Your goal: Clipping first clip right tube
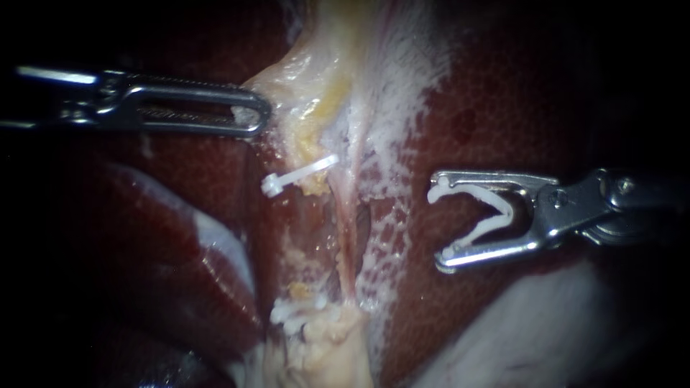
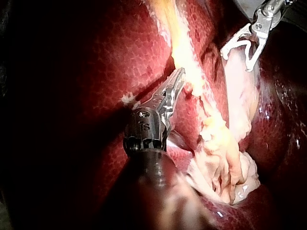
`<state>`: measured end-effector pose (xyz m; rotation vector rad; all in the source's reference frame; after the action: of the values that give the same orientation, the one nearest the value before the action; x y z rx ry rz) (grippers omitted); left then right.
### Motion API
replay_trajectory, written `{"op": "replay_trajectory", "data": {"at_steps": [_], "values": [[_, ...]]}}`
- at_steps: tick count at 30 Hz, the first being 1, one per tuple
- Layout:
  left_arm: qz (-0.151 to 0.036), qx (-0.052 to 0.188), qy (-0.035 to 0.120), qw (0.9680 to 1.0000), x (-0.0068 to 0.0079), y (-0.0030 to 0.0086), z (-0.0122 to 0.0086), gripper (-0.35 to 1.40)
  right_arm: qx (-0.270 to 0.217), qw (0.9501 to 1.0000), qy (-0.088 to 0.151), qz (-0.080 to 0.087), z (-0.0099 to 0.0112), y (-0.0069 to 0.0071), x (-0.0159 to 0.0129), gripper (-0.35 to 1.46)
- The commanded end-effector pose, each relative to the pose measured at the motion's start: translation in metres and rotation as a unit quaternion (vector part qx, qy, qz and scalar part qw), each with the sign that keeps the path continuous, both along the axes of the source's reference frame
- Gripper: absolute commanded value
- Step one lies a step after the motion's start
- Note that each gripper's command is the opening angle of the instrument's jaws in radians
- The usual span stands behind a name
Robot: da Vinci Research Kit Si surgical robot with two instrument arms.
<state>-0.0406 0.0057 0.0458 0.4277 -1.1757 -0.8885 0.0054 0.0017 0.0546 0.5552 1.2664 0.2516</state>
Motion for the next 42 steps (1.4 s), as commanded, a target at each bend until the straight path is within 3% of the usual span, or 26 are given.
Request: {"op": "replay_trajectory", "data": {"at_steps": [1,12,19,27,42], "values": [[0.001,0.0,-0.001,1.0,0.0,0.0,0.0,-0.35,0.0,1.0,0.0,0.0,0.0,0.0,0.0,0.6],[0.001,0.001,-0.001,1.0,0.0,0.0,-0.0003,-0.35,-0.001,1.0,-0.001,-0.001,0.0001,-0.0002,0.0001,0.6],[0.005,0.007,-0.005,0.9999,0.0012,0.0012,-0.0021,-0.35,-0.005,0.9999,0.001,-0.012,0.0012,-0.0016,0.0008,0.6],[-0.002,0.015,-0.006,0.9999,0.0024,0.002,-0.0047,-0.35,0.017,0.9996,0.001,-0.021,0.0025,-0.003,0.0025,0.59],[-0.002,0.012,-0.006,0.9999,0.0023,0.0018,-0.0051,-0.35,0.063,0.9969,0.002,-0.047,0.0057,-0.005,0.0075,0.56]]}}
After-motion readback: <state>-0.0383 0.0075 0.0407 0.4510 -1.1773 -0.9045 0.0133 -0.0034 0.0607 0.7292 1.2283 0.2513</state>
